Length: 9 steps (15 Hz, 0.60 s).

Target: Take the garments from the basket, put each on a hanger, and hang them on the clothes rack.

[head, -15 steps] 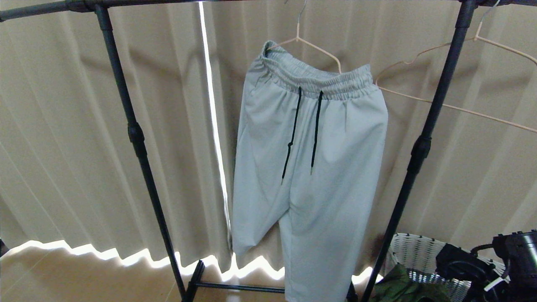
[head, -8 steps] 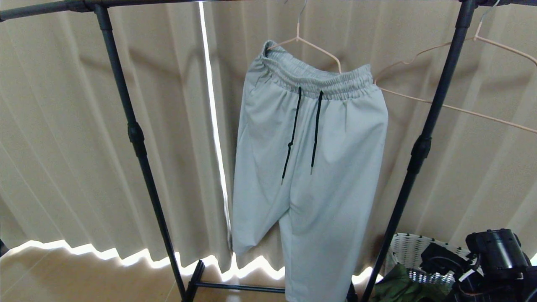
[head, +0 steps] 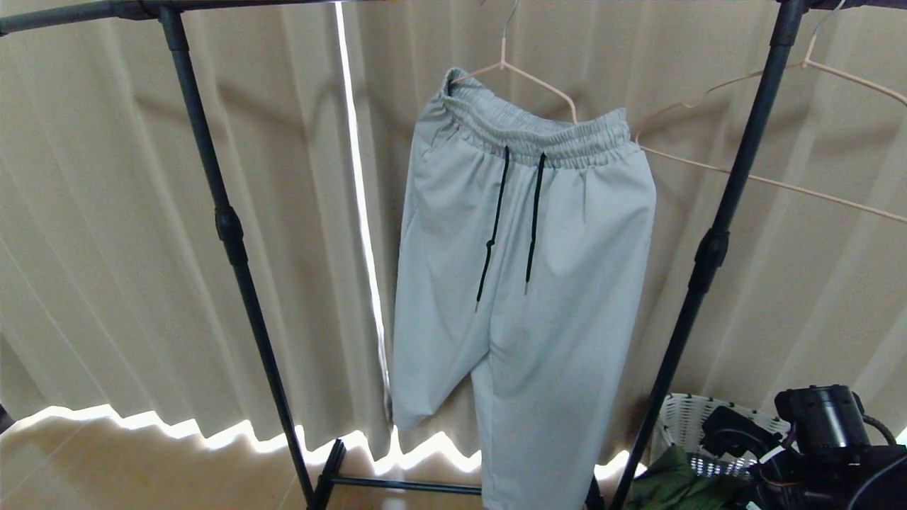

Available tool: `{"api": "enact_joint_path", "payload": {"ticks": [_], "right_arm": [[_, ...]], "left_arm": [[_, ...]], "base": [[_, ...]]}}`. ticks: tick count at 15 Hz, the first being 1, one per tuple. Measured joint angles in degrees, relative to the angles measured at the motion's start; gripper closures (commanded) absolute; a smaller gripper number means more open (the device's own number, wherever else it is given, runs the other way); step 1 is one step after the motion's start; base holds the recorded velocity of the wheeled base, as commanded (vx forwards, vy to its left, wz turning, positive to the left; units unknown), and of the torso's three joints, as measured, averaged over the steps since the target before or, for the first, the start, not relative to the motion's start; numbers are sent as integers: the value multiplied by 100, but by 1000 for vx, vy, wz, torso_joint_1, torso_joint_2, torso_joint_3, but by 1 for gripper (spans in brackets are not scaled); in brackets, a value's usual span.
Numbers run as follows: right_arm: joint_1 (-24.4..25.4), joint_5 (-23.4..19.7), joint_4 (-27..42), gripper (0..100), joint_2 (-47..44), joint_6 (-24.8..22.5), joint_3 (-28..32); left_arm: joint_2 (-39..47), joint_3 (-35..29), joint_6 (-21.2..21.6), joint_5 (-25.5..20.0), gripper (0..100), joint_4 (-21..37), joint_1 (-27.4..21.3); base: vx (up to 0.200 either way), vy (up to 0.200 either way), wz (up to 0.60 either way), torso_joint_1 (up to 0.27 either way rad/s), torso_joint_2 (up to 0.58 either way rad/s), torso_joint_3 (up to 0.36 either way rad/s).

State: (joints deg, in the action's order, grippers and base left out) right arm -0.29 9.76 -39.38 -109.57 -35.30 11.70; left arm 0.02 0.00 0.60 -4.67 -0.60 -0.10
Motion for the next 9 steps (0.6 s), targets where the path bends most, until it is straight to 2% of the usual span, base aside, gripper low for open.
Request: {"api": "enact_joint_path", "payload": {"ticks": [4, 7, 9], "right_arm": [[-15, -57, -122, 100, 502, 11, -223], [-15, -196, -91, 100, 1470, 41, -358], [-1, -534, -72, 100, 2324, 52, -432]], "left_arm": [[0, 0, 2, -4, 0, 0, 2], [0, 0, 2, 0, 0, 0, 0], [0, 0, 5, 0, 0, 5, 0]], "base": [[0, 0, 0, 0, 0, 0], [0, 0, 0, 0, 0, 0], [0, 0, 0, 0, 0, 0]]}}
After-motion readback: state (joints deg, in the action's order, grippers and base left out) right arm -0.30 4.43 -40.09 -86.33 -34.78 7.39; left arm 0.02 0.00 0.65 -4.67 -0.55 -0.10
